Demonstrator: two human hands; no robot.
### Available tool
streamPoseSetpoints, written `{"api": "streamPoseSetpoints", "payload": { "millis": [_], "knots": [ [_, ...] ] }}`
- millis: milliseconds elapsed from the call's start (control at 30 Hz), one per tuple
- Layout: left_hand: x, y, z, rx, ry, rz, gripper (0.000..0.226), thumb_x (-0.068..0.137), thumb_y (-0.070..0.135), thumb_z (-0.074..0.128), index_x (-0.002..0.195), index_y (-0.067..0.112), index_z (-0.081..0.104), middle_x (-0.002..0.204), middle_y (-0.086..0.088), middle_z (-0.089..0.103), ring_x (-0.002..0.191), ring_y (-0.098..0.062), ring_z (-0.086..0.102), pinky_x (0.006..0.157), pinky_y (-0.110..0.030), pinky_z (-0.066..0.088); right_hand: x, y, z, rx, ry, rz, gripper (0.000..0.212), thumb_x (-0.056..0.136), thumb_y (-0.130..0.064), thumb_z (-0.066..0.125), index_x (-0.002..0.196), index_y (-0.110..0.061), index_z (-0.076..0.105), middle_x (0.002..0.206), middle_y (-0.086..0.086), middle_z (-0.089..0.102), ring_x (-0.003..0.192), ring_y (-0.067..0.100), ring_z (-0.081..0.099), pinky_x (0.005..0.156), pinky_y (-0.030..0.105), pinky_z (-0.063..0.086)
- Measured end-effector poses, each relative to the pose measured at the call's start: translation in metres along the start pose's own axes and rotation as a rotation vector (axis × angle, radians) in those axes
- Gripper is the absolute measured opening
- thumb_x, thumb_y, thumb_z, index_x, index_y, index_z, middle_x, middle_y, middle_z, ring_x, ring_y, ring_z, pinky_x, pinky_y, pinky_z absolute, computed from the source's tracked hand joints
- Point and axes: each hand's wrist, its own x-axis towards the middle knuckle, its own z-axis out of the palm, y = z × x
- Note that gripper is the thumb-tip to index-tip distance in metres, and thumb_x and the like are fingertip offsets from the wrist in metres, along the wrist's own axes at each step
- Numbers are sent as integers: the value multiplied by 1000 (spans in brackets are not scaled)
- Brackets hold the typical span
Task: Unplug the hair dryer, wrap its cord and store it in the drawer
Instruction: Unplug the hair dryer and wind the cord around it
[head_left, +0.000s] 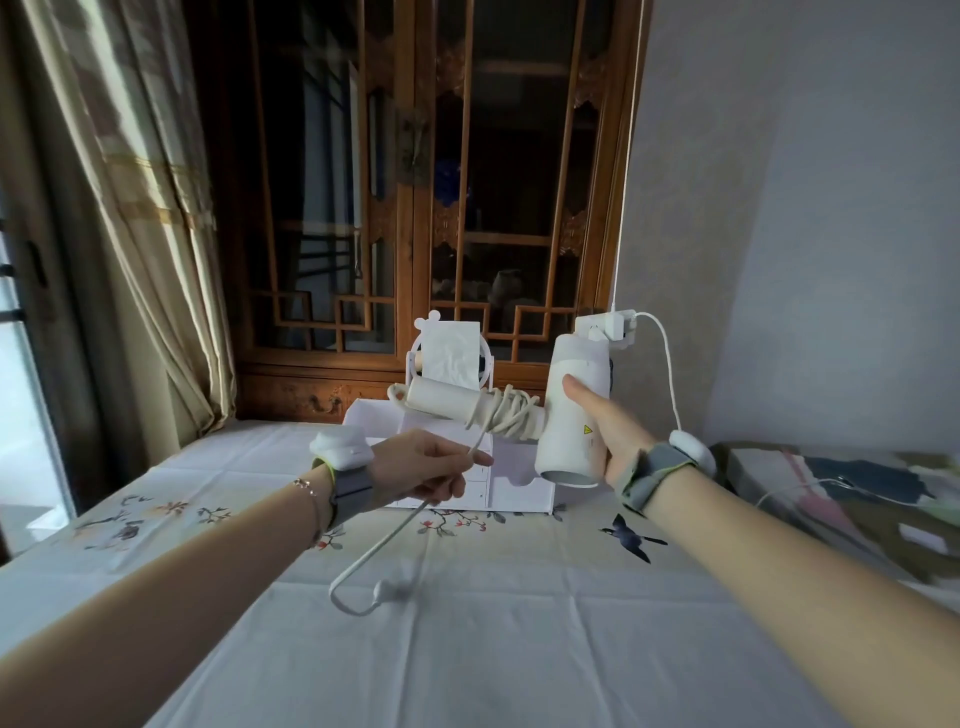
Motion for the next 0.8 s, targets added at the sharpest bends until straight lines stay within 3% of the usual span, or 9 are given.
{"api": "streamPoseSetpoints", "payload": {
  "millis": [133,233,267,367,400,467,533,700,800],
  "knots": [
    [-6,-4,-5,-10,-81,20,22,93,16,53,89,15,75,72,-9,61,51,-8,48,57,-18,47,0,-2,-10,41,-113,30,63,75,-48,73,127,-16,58,122,14,67,113,33,63,96,53,50],
    [-9,-5,-6,92,-126,35,20,84,22,66,67,21,76,96,-22,60,69,-18,50,61,-18,48,-3,-5,-16,-16,-197,25,60,79,-44,70,128,-12,57,115,13,68,103,32,64,99,52,48],
    [-12,-3,-7,145,-124,33,10,75,29,70,69,22,76,97,-23,59,74,-24,50,65,-23,49,-6,-6,-18,-40,-223,26,55,81,-42,67,125,-12,58,109,13,68,97,31,64,99,51,48],
    [-7,-4,-21,344,-67,30,49,62,35,71,100,2,70,91,-17,66,79,-30,61,83,-46,54,-11,-11,-20,-138,-307,55,42,77,-40,66,108,-13,61,95,11,68,86,28,63,92,48,49],
    [-5,-3,-23,455,-72,27,44,68,29,71,100,0,71,85,-10,70,80,-28,65,84,-44,55,-12,-13,-20,-185,-338,52,41,74,-39,69,105,-14,61,94,11,68,85,28,63,91,47,49],
    [1,-4,-23,547,-92,11,15,79,14,68,91,11,76,70,10,73,71,-9,67,73,-28,55,-12,-16,-20,-294,-391,47,45,71,-36,75,107,-14,60,98,12,67,89,29,63,95,50,47],
    [2,3,-15,537,-126,-3,12,83,10,67,89,13,76,60,17,70,59,4,61,67,-18,50,-13,-18,-17,-391,-420,57,45,67,-34,69,106,-15,58,99,12,68,90,29,63,97,52,47],
    [8,10,-12,673,-187,-8,18,79,23,73,93,12,77,60,15,69,60,5,62,76,-23,52,-19,-14,-3,-611,-545,93,44,67,-27,72,107,-17,57,101,11,68,96,29,64,95,49,50],
    [11,14,-10,734,-159,-16,19,77,23,74,93,14,78,77,5,75,71,-1,65,86,-33,54,-20,-10,3,-697,-565,102,34,78,-26,74,107,-22,56,102,8,67,99,28,63,99,48,49]
  ]
}}
